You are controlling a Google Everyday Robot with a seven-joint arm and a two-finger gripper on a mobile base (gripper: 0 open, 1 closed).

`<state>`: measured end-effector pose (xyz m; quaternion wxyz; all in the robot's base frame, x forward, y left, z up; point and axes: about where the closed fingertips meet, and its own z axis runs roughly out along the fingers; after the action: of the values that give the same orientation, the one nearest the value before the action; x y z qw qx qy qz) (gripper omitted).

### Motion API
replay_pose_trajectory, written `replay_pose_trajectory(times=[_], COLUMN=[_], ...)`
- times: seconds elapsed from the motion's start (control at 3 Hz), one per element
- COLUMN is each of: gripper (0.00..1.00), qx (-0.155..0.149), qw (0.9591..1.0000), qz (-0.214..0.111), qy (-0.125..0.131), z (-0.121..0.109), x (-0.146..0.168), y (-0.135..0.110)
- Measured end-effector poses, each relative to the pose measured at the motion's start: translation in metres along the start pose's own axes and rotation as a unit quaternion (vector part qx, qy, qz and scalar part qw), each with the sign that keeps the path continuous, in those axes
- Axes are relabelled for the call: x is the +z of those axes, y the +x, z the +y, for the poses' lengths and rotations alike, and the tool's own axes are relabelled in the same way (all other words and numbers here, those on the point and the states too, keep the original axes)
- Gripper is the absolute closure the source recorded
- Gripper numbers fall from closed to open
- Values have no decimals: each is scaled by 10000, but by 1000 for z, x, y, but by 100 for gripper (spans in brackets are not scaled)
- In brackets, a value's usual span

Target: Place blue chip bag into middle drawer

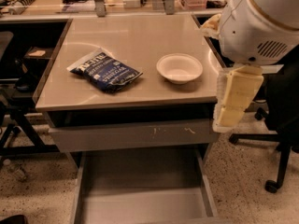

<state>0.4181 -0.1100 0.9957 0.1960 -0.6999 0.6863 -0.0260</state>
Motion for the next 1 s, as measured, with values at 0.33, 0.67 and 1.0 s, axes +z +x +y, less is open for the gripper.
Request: replay_pose_trajectory(times=[0.33, 0.67, 1.0], gripper=[0, 0, 0], qx=[74, 218, 389], qw=[9997, 9994, 9985], qz=[-224, -233, -100], qy=[95, -96, -359], z=[-34, -77, -108], x=[18, 48, 79], y=[-31, -53, -66])
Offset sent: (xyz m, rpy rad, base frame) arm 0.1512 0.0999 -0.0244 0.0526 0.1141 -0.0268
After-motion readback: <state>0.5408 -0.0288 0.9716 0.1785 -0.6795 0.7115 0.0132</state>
